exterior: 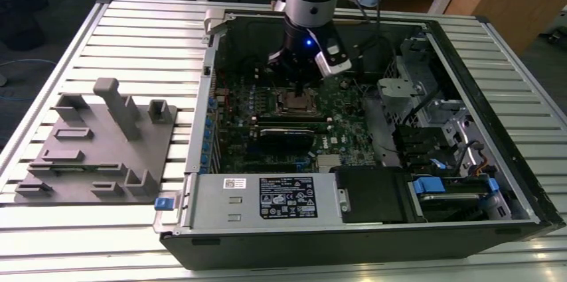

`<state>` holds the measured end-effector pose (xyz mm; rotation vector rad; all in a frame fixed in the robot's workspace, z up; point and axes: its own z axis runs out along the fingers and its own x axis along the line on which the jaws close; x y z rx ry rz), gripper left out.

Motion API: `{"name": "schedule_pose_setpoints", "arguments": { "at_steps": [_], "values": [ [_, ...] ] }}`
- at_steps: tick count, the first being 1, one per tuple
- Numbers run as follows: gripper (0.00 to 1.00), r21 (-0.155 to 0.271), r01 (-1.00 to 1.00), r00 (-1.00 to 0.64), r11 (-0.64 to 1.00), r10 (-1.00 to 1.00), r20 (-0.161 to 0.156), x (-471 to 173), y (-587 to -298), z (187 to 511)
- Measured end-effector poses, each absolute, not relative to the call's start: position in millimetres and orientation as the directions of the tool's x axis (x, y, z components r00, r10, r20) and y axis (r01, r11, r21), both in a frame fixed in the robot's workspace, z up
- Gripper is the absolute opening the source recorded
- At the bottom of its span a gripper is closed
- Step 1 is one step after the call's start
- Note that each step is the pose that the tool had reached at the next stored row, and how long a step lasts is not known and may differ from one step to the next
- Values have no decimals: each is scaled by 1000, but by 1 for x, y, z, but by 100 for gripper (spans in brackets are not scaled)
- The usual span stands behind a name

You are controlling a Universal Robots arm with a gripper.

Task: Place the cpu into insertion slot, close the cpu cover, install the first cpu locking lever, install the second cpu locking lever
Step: 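Close the cpu cover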

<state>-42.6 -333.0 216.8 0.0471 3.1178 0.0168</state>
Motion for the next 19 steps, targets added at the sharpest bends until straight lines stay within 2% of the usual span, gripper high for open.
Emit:
{"name": "schedule_pose_setpoints", "arguments": {
  "at_steps": [19],
  "values": [
    [10, 11, 30, -999, 999, 30, -31, -59, -333, 215]
  ]
}}
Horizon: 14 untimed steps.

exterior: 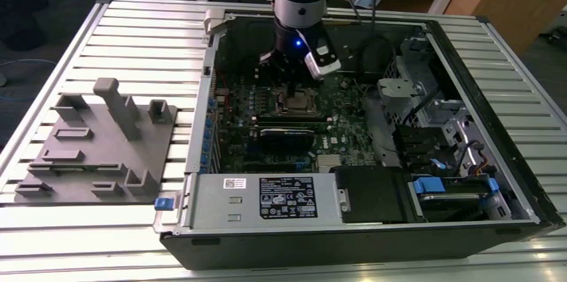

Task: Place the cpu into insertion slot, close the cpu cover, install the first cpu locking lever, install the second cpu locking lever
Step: 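Close the cpu cover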

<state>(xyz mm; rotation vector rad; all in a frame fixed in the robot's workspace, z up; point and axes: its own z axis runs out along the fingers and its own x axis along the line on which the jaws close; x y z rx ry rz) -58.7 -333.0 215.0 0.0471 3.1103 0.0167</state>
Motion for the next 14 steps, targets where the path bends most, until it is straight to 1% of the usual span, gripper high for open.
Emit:
{"name": "schedule_pose_setpoints", "arguments": {
  "at_steps": [3, 5, 14],
  "values": [
    [10, 15, 30, -999, 999, 30, -31, -59, -333, 214],
    [10, 28, 30, -999, 999, 31, -30, -59, -334, 214],
    [10, 29, 30, -999, 999, 31, -30, -62, -334, 213]
  ]
}}
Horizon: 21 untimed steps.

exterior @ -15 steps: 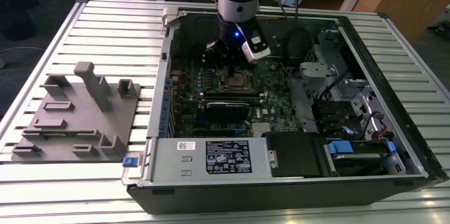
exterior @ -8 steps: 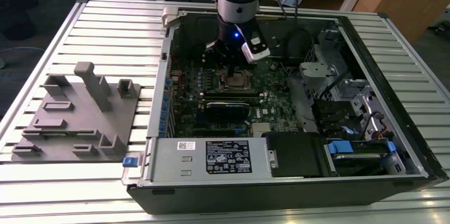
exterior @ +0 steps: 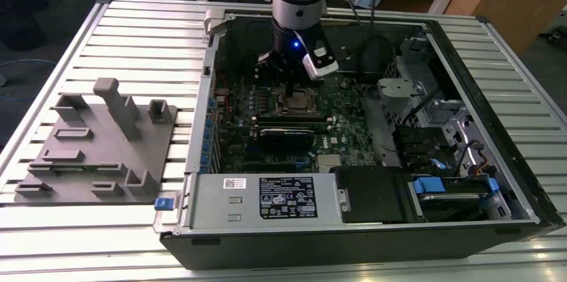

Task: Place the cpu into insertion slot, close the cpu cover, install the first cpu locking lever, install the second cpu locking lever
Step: 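Close the cpu cover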

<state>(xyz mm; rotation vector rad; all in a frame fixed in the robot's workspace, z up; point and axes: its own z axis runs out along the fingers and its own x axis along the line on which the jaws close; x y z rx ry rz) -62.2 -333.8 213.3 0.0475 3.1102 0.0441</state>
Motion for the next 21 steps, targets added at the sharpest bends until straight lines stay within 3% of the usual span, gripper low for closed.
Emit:
{"name": "schedule_pose_setpoints", "arguments": {
  "at_steps": [21],
  "values": [
    [10, 29, 48, -998, 998, 49, -30, -70, -337, 206]
  ]
}}
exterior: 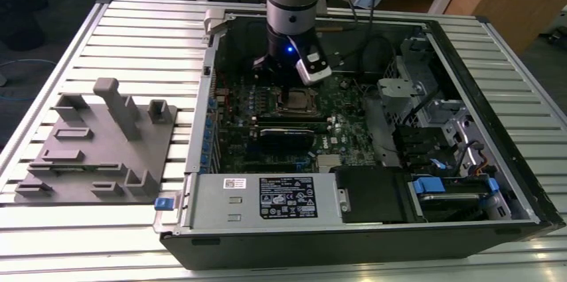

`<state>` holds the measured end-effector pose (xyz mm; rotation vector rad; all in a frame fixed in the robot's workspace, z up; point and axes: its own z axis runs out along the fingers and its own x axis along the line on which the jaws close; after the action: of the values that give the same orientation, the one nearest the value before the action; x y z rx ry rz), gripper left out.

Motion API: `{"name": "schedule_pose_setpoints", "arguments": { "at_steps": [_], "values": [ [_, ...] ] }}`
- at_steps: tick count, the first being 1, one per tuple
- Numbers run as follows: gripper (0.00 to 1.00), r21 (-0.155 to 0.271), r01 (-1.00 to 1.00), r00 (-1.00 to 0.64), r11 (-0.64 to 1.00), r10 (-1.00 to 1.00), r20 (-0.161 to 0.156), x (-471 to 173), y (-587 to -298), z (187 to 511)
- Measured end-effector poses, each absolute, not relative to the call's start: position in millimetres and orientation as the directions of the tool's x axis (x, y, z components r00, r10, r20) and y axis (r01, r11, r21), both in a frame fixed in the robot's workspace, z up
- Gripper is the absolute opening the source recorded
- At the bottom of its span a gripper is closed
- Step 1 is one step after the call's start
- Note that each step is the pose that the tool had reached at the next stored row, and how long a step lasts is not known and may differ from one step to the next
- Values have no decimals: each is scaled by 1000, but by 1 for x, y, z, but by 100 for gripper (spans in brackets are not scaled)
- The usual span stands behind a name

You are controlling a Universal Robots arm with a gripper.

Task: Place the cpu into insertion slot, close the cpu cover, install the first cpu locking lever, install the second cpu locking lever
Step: 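Close the cpu cover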

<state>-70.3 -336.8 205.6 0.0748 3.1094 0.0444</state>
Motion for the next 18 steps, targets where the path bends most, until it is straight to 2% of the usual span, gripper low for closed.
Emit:
{"name": "schedule_pose_setpoints", "arguments": {
  "at_steps": [18],
  "values": [
    [10, 29, 48, -998, 998, 49, -30, -74, -338, 200]
  ]
}}
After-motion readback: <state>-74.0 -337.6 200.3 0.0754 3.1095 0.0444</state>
